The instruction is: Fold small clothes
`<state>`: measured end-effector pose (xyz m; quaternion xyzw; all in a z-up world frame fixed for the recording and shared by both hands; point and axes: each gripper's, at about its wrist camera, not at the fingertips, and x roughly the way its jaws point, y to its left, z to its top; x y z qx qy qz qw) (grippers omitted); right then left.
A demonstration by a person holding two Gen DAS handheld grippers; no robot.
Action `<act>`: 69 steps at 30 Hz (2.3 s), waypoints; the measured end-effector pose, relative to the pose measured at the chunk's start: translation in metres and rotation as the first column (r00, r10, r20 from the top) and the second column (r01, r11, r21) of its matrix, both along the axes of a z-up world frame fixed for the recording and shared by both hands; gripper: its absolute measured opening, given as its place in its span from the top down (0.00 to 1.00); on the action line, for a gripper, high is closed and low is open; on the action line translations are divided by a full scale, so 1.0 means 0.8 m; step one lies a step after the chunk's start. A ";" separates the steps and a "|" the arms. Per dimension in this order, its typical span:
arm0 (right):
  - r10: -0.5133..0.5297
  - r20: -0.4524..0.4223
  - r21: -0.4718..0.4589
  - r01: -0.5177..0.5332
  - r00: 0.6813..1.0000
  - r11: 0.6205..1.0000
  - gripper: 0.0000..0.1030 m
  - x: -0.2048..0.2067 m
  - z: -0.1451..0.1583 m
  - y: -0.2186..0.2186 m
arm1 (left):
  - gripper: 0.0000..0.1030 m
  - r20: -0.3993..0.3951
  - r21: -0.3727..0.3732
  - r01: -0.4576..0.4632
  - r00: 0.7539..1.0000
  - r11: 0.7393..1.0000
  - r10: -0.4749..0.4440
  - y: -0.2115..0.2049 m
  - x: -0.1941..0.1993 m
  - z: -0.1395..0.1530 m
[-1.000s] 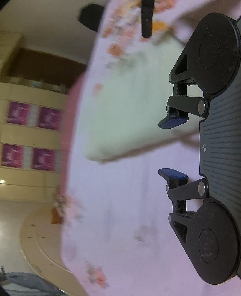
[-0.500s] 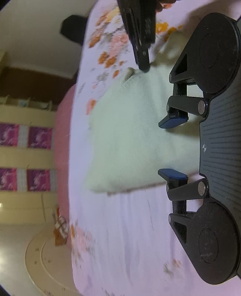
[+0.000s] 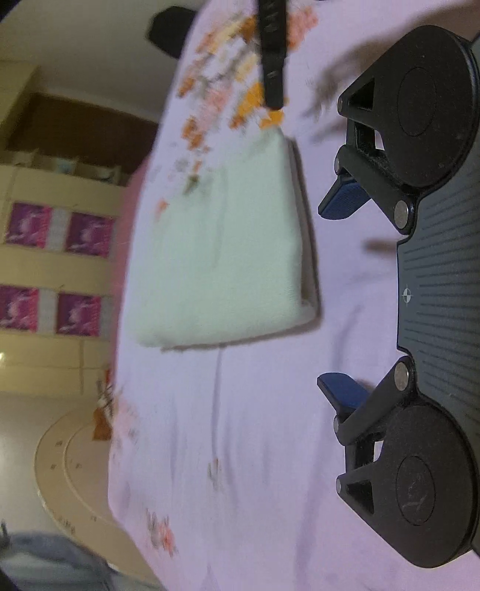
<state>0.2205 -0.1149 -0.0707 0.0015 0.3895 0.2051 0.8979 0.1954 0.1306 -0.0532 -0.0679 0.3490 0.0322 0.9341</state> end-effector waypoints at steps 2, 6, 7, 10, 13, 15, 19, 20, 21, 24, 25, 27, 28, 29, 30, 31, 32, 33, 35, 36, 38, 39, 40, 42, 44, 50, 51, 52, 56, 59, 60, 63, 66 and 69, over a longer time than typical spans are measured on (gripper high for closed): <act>-0.009 0.024 0.028 0.009 1.000 1.000 0.46 -0.038 0.013 -0.013 | 0.00 0.039 -0.022 -0.028 0.999 0.999 0.029 0.002 -0.030 0.017; -0.046 0.061 0.052 0.043 0.997 0.998 0.32 -0.104 0.035 -0.038 | 0.00 0.102 0.002 -0.019 0.995 1.000 0.018 0.003 -0.085 0.052; -0.058 0.058 0.055 0.055 0.997 0.997 0.32 -0.115 0.038 -0.045 | 0.00 0.102 0.010 -0.019 0.995 1.000 0.018 0.001 -0.094 0.060; -0.079 0.074 0.058 0.075 0.994 0.995 0.26 -0.149 0.054 -0.057 | 0.00 0.093 0.023 -0.016 0.996 1.000 0.014 -0.003 -0.118 0.081; -0.075 0.090 0.064 0.069 0.993 0.996 0.21 -0.167 0.072 -0.065 | 0.00 0.107 0.032 -0.002 0.994 0.999 -0.001 -0.011 -0.139 0.101; -0.081 0.099 0.069 0.074 0.992 0.995 0.18 -0.175 0.084 -0.069 | 0.00 0.125 0.046 0.005 0.992 0.999 -0.011 -0.019 -0.149 0.112; -0.053 0.065 0.044 0.050 0.996 0.998 0.10 -0.183 0.097 -0.062 | 0.00 0.141 0.072 0.005 0.990 0.997 -0.015 -0.038 -0.164 0.124; -0.045 0.078 0.039 0.042 0.996 0.998 0.10 -0.187 0.101 -0.060 | 0.00 0.152 0.073 -0.001 0.988 0.997 -0.010 -0.043 -0.170 0.128; -0.043 0.102 0.044 0.039 0.994 0.998 0.10 -0.197 0.104 -0.060 | 0.00 0.157 0.073 -0.007 0.988 0.997 -0.005 -0.049 -0.175 0.132; -0.061 0.149 0.068 0.051 0.987 0.996 0.10 -0.217 0.117 -0.071 | 0.00 0.187 0.069 -0.010 0.982 0.998 -0.003 -0.069 -0.192 0.146; -0.068 0.161 0.072 0.057 0.985 0.996 0.10 -0.224 0.121 -0.076 | 0.00 0.193 0.069 -0.007 0.981 0.998 -0.006 -0.075 -0.196 0.149; -0.072 0.183 0.063 0.062 0.981 0.996 0.10 -0.237 0.127 -0.085 | 0.00 0.207 0.071 0.002 0.978 0.997 -0.016 -0.090 -0.206 0.158; -0.072 0.189 0.060 0.062 0.979 0.996 0.10 -0.242 0.129 -0.090 | 0.00 0.214 0.073 0.004 0.977 0.997 -0.020 -0.097 -0.211 0.162; -0.074 0.194 0.061 0.063 0.978 0.996 0.10 -0.248 0.131 -0.095 | 0.00 0.221 0.077 0.006 0.975 0.997 -0.023 -0.103 -0.215 0.166; -0.077 0.198 0.066 0.065 0.977 0.996 0.10 -0.253 0.133 -0.100 | 0.00 0.228 0.082 0.003 0.973 0.997 -0.022 -0.108 -0.220 0.169; -0.081 0.201 0.075 0.067 0.976 0.995 0.10 -0.258 0.135 -0.105 | 0.00 0.234 0.086 0.000 0.972 0.996 -0.020 -0.113 -0.225 0.170; -0.084 0.205 0.084 0.068 0.975 0.994 0.10 -0.262 0.137 -0.110 | 0.00 0.231 0.089 -0.006 0.973 0.996 -0.015 -0.116 -0.229 0.171; -0.086 0.209 0.090 0.068 0.974 0.994 0.10 -0.266 0.138 -0.114 | 0.00 0.222 0.088 -0.012 0.975 0.996 -0.008 -0.119 -0.233 0.171; -0.089 0.216 0.097 0.069 0.972 0.993 0.10 -0.274 0.139 -0.120 | 0.00 0.219 0.082 -0.020 0.976 0.996 0.001 -0.123 -0.243 0.171; -0.090 0.218 0.102 0.069 0.972 0.992 0.10 -0.277 0.139 -0.121 | 0.00 0.222 0.082 -0.023 0.975 0.996 0.005 -0.125 -0.248 0.172; -0.086 0.218 0.109 0.063 0.972 0.992 0.10 -0.284 0.139 -0.124 | 0.00 0.229 0.083 -0.031 0.973 0.996 0.011 -0.129 -0.259 0.174; -0.082 0.218 0.111 0.059 0.972 0.992 0.10 -0.286 0.139 -0.125 | 0.00 0.230 0.082 -0.034 0.973 0.996 0.014 -0.131 -0.262 0.174; -0.078 0.220 0.113 0.055 0.972 0.992 0.10 -0.289 0.139 -0.125 | 0.00 0.230 0.081 -0.036 0.973 0.996 0.016 -0.132 -0.265 0.174; -0.069 0.225 0.110 0.045 0.972 0.993 0.10 -0.294 0.139 -0.125 | 0.00 0.232 0.081 -0.040 0.973 0.996 0.020 -0.135 -0.269 0.175; -0.059 0.233 0.103 0.036 0.971 0.994 0.10 -0.300 0.140 -0.125 | 0.00 0.234 0.077 -0.044 0.972 0.996 0.025 -0.137 -0.274 0.175; -0.071 0.261 0.123 0.040 0.963 0.992 0.10 -0.310 0.145 -0.130 | 0.00 0.241 0.051 -0.056 0.970 0.997 0.042 -0.139 -0.281 0.176; -0.077 0.268 0.132 0.042 0.960 0.990 0.10 -0.311 0.147 -0.131 | 0.00 0.243 0.051 -0.058 0.969 0.997 0.044 -0.139 -0.281 0.177; -0.081 0.273 0.140 0.044 0.959 0.989 0.10 -0.312 0.148 -0.132 | 0.00 0.245 0.054 -0.059 0.969 0.997 0.044 -0.139 -0.281 0.177; -0.084 0.280 0.149 0.043 0.956 0.988 0.10 -0.311 0.151 -0.131 | 0.00 0.255 0.061 -0.062 0.966 0.996 0.044 -0.141 -0.281 0.181; -0.083 0.284 0.148 0.042 0.955 0.988 0.10 -0.311 0.152 -0.129 | 0.00 0.261 0.062 -0.065 0.964 0.996 0.046 -0.140 -0.280 0.183; -0.083 0.284 0.147 0.042 0.955 0.988 0.10 -0.311 0.151 -0.128 | 0.00 0.263 0.062 -0.065 0.964 0.996 0.046 -0.140 -0.280 0.184; -0.082 0.283 0.143 0.043 0.955 0.989 0.10 -0.312 0.152 -0.127 | 0.00 0.268 0.064 -0.063 0.963 0.996 0.044 -0.140 -0.279 0.185; -0.084 0.284 0.145 0.044 0.955 0.988 0.10 -0.312 0.152 -0.127 | 0.00 0.272 0.066 -0.059 0.962 0.996 0.039 -0.142 -0.278 0.185; -0.086 0.284 0.142 0.046 0.955 0.989 0.10 -0.311 0.152 -0.127 | 0.00 0.275 0.067 -0.055 0.961 0.996 0.035 -0.144 -0.277 0.185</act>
